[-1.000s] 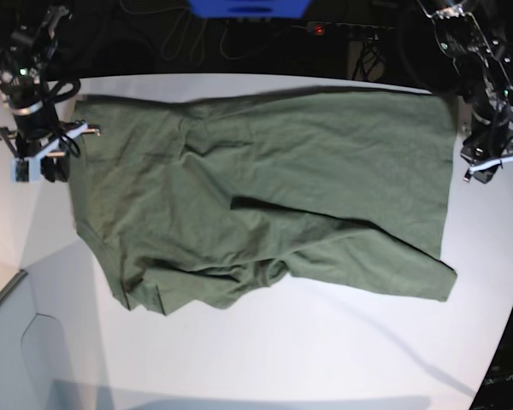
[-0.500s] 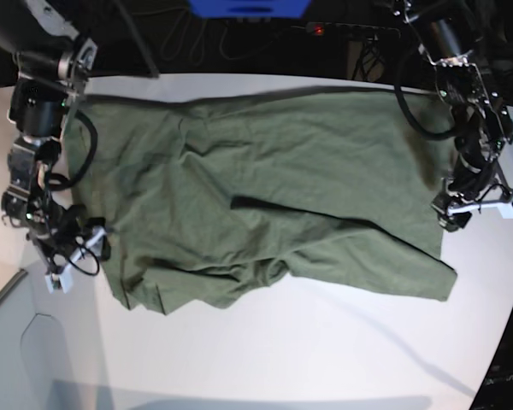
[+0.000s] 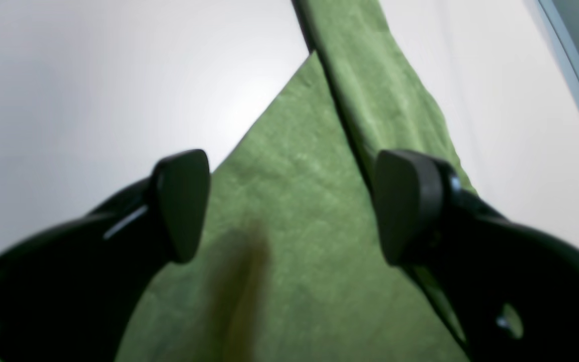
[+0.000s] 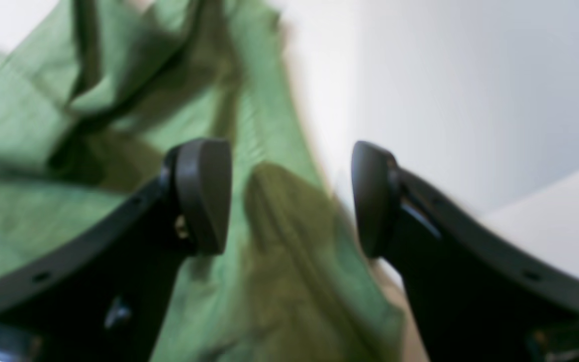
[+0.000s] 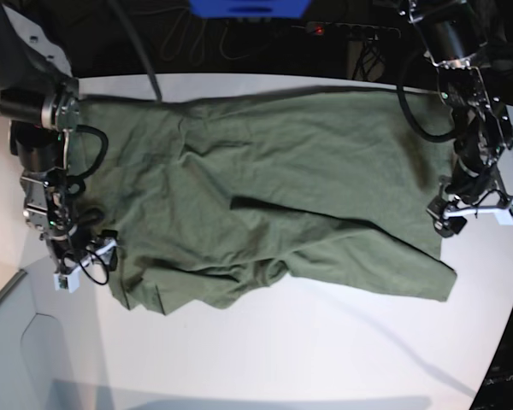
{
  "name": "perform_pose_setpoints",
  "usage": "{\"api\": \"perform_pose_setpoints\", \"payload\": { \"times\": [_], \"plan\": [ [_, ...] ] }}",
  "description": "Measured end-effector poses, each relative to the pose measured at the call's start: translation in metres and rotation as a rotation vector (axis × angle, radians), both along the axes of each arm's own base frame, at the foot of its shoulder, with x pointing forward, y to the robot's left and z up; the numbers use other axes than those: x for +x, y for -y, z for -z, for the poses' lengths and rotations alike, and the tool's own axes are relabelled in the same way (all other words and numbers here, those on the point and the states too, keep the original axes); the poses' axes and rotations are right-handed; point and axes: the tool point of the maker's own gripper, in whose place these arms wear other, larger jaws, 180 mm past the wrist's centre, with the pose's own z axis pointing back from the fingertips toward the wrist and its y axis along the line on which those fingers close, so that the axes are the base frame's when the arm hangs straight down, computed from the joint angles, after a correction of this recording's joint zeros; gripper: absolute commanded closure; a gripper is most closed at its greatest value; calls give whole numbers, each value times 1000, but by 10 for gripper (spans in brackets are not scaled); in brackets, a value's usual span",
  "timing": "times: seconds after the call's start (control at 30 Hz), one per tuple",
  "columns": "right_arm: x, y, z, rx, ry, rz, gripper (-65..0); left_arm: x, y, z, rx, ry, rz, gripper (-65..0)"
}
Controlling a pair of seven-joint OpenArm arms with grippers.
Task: Layout the t-shirt on the table in an organized manner, then fold the t-shirt properly
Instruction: 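Grasp the shirt edges with both grippers and pull them apart to smooth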
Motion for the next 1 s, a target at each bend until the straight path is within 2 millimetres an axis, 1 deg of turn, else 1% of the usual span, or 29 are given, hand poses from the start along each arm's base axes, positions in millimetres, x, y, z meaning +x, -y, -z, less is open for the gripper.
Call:
{"api": "perform_pose_setpoints", "payload": {
  "times": [0.13,0.3,0.33,0.37,0.4,0.6,0.77,0.8,0.93,1.0],
  "plan": [
    [-2,-5,7,-59,-20,-22,-373,0,0,0,-1,0,0,-487],
    [-4,-9,10,-77,-25,-49,-370,0,0,0,0,0,0,-487],
    [-5,-9,10,-77,-19,-48,-360,0,0,0,0,-1,1,-487],
    [-6,-9,11,-77,-19,-49,-338,0,0,0,-1,0,1,-487],
    [-6,-9,11,-77,-19,-49,-302,0,0,0,-1,0,1,-487],
    [-7,-9,12,-72,-22,-43,0,0,1,1,-2,-3,2,-488],
    [-7,-9,12,-72,-23,-43,0,-1,2,4,-5,-9,3,-490],
    [-7,-9,12,-72,-24,-43,0,-1,1,8,-10,-16,-1,-490],
    [-7,-7,12,-73,-26,-41,0,-11,8,40,-64,-98,-6,-491],
    [-7,-7,12,-73,-26,-41,0,-12,9,48,-74,-112,-13,-491]
  ]
}}
